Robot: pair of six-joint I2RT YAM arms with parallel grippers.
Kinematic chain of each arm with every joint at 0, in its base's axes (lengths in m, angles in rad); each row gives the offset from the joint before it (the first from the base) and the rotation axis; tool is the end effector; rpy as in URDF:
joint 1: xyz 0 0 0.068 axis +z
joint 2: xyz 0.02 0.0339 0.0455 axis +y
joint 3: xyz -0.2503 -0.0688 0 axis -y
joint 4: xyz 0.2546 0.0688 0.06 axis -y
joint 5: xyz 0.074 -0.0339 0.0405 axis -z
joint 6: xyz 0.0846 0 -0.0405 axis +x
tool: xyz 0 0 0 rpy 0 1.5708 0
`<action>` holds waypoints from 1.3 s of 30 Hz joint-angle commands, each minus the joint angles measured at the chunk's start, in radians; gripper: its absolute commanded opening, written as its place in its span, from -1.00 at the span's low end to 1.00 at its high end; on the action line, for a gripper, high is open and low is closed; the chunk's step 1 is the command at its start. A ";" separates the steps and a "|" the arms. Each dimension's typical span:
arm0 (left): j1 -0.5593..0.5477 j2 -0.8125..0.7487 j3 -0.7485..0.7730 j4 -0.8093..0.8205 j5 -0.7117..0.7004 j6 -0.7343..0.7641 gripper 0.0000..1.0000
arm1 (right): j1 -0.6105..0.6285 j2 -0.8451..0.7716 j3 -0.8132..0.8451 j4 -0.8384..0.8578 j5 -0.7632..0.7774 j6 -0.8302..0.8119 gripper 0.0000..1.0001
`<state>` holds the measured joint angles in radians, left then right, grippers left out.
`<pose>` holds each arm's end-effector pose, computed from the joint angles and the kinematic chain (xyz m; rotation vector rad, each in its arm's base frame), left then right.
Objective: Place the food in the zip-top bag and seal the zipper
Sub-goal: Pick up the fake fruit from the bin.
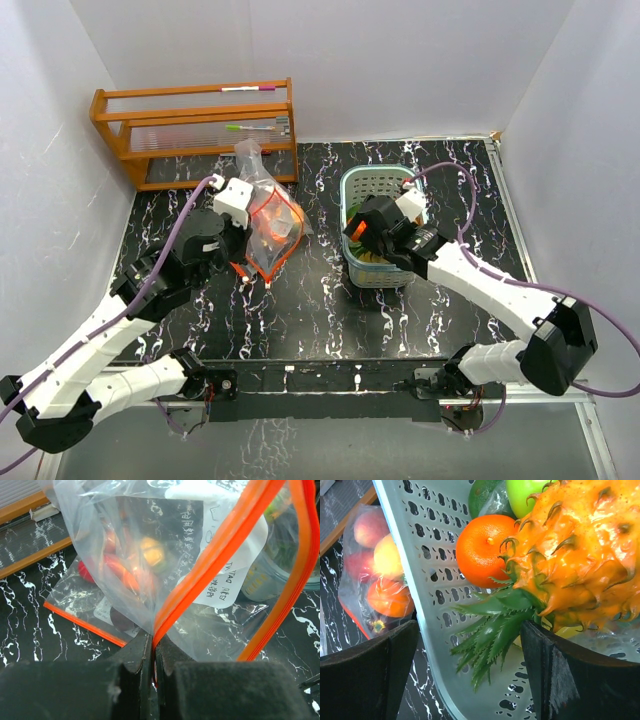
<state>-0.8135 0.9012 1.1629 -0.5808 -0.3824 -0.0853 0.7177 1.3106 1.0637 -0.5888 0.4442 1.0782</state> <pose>0.1877 -0.1526 0.3857 0.4183 1.8269 -0.2592 0.2635 0.1818 0.2398 0.6158 2.2514 0.3730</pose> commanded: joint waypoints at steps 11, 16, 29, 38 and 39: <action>0.006 -0.013 0.011 0.057 0.091 0.010 -1.00 | -0.130 0.136 0.032 -0.087 0.111 0.054 0.64; 0.006 -0.020 0.000 0.055 0.095 0.013 -1.00 | -0.132 0.137 -0.017 -0.079 0.158 0.051 0.36; 0.005 -0.022 0.018 0.055 0.103 0.013 -1.00 | -0.089 -0.080 -0.080 0.139 -0.248 -0.458 -0.85; 0.005 -0.011 0.018 0.059 0.121 -0.007 -1.00 | -0.016 -0.213 -0.047 -0.043 -0.549 -0.708 -0.85; 0.005 -0.007 0.015 0.059 0.121 -0.012 -1.00 | -0.017 -0.234 -0.049 -0.056 -0.532 -0.711 -0.85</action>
<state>-0.8131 0.8978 1.1591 -0.5316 -0.2752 -0.0856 0.6914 1.1618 0.9745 -0.5747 -0.0509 0.4812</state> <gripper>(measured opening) 0.007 0.125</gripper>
